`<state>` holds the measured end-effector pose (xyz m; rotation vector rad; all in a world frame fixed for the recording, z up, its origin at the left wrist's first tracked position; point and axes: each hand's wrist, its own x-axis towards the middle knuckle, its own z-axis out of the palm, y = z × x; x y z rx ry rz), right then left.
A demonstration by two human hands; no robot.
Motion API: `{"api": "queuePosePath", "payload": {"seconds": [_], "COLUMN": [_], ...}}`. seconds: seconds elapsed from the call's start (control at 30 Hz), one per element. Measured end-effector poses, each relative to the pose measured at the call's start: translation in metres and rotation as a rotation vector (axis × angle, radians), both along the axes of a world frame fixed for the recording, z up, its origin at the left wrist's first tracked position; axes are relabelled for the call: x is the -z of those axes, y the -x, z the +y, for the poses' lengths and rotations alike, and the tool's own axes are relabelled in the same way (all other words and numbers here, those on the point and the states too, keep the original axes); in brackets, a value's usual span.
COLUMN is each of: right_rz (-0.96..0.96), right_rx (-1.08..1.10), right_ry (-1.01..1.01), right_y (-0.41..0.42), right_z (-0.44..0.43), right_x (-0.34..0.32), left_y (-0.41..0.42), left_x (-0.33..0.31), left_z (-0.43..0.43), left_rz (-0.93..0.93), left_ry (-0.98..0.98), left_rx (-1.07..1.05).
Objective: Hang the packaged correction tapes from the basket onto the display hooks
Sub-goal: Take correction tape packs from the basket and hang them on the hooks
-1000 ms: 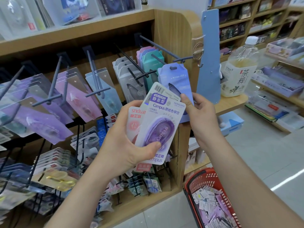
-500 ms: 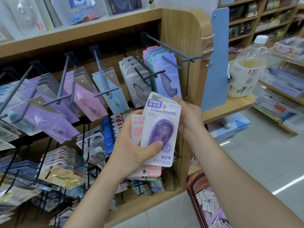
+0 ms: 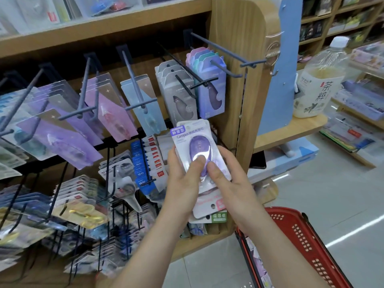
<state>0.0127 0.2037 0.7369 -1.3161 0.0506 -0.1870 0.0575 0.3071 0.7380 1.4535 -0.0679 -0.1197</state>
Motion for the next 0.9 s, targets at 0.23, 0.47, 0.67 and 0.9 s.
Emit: {"api": "queuePosePath", "payload": {"seconds": [0.23,0.47,0.67,0.9], "right_rz": [0.004,0.083,0.117,0.162], "right_rx": [0.09,-0.081,-0.098,-0.113], "right_ry": [0.011,-0.085,-0.237,-0.117], "right_y": [0.0,0.004,0.007,0.007], "right_z": [0.009,0.011,0.008,-0.013], "right_x": [0.008,0.006,0.007,0.011], "left_y": [0.006,0.002,0.002,0.01], "left_x": [0.001,-0.005,-0.004,-0.003], "left_z": [0.007,0.019,0.034,0.087], "left_rz": [0.037,-0.03,-0.176,-0.447], "left_ry": [-0.002,0.041,-0.17,-0.393], "left_rx": [-0.132,-0.264,-0.383,-0.342]}}
